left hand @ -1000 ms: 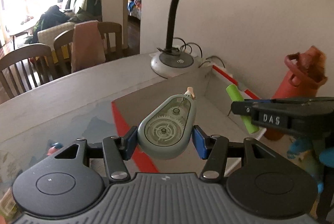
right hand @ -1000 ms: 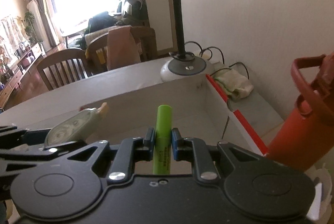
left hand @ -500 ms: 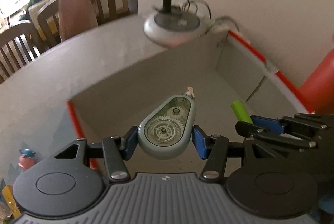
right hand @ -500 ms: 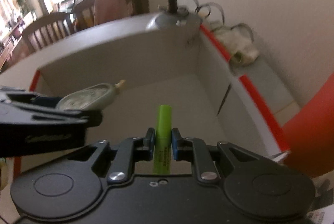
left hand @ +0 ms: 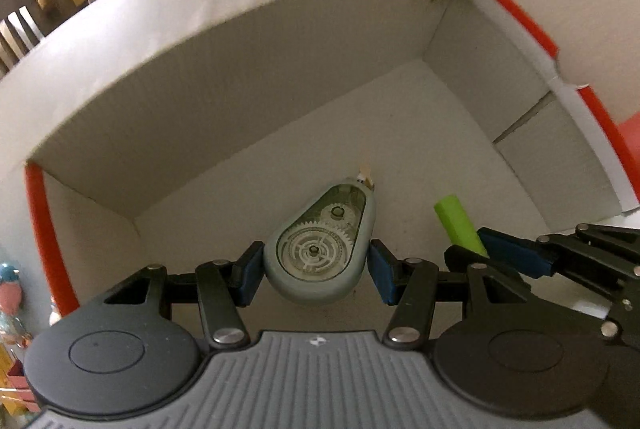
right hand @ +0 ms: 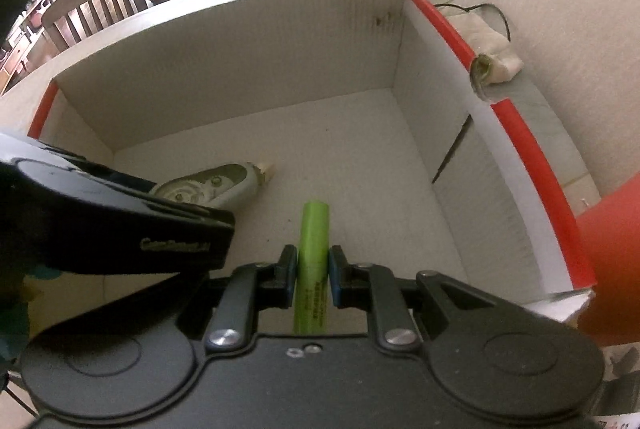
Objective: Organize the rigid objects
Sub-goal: 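Open the left tool to drop the tape roller while the right tool releases the highlighter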
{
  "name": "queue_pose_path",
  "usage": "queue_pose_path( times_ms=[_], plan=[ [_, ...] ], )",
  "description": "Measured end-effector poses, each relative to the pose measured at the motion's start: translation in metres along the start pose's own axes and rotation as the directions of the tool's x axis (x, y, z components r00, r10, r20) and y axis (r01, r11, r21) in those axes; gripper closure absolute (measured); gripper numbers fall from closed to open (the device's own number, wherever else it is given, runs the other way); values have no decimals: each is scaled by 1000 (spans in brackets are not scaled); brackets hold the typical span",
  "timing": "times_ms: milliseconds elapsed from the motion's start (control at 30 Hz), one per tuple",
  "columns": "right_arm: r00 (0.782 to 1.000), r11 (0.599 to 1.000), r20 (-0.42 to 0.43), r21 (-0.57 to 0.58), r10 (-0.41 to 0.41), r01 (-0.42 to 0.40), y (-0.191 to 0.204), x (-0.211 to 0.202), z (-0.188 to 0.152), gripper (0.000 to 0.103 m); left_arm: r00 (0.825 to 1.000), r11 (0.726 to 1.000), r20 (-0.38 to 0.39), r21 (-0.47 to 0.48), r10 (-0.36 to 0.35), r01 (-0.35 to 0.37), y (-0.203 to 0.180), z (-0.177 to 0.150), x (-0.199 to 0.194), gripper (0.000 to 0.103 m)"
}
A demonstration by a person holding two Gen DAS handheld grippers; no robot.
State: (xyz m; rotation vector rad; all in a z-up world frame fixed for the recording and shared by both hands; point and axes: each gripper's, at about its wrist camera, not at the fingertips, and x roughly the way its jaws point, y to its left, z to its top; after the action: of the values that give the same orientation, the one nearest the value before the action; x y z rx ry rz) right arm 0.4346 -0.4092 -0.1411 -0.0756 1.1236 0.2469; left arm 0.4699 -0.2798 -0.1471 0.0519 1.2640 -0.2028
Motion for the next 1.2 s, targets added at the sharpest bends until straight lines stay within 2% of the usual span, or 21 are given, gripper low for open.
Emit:
queue_pose_path(
  times_ms=[67, 200, 467, 600, 667, 833, 1200],
  plan=[
    [1000, 1000, -14, -11, 2, -2, 0, 2, -1, 81, 1000, 1000, -19, -9, 0, -1, 1, 1, 4, 48],
    [1000, 1000, -16, -18, 6, -7, -1, 1, -2, 80, 998, 1000, -62, -27, 7, -9, 4, 0, 12, 48],
    [1000, 999, 8, -33, 3, -3, -4, -7, -3, 65, 997, 999, -74, 1, 39, -39, 2, -1, 12, 48],
    [1000, 1000, 24, -30, 8, -7, -8, -10, 1, 62, 999, 999, -44, 2, 33, -32, 3, -5, 2, 47],
    [999, 1000, 31, -25, 15, -14, -9, -14, 1, 61, 999, 1000, -24, -3, 27, -27, 3, -6, -6, 40],
    [997, 999, 67, -34, 28, -25, -5, -29, -2, 48, 999, 1000, 33, 4, 20, -20, 4, -14, -28, 40],
    [982, 992, 155, -82, 105, -93, 7, -71, -9, 36, 986, 1000, 166, -4, 22, -22, 0, -20, -80, 40]
  ],
)
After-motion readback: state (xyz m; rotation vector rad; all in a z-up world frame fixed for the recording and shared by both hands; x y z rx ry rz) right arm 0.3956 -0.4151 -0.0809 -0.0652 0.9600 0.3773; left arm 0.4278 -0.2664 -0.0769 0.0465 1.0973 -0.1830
